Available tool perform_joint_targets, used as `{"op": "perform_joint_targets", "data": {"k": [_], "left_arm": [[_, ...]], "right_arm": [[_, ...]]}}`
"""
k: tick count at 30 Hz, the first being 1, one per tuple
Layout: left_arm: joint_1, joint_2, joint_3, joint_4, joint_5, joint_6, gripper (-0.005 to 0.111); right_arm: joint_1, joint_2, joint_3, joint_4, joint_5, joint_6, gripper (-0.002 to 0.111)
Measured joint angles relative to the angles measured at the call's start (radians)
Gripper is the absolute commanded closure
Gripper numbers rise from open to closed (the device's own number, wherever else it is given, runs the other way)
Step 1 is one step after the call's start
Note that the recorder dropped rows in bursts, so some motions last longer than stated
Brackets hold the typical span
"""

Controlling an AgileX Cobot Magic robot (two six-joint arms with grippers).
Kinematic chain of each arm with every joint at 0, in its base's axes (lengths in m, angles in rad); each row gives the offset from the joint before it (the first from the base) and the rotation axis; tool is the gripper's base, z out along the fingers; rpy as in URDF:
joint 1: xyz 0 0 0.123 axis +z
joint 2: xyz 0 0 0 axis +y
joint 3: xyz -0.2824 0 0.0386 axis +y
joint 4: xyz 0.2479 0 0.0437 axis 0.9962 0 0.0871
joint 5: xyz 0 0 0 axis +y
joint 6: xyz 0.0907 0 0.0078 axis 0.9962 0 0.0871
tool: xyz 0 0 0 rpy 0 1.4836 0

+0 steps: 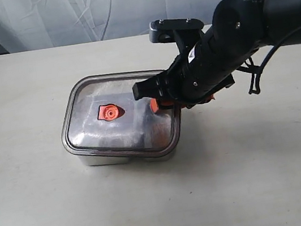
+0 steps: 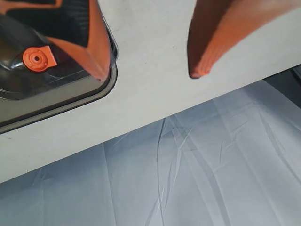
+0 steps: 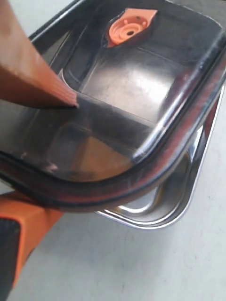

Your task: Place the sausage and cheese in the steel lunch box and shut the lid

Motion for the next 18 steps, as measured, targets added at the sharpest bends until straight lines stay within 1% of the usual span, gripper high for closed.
{"op": "perform_joint_targets", "data": {"k": [18], "left_arm": [[0.000,0.000,0.000,0.000,0.008,0.002,0.058]], "right_arm": [[0.000,0.000,0.000,-0.082,-0.012,-0.002,0.060]]}}
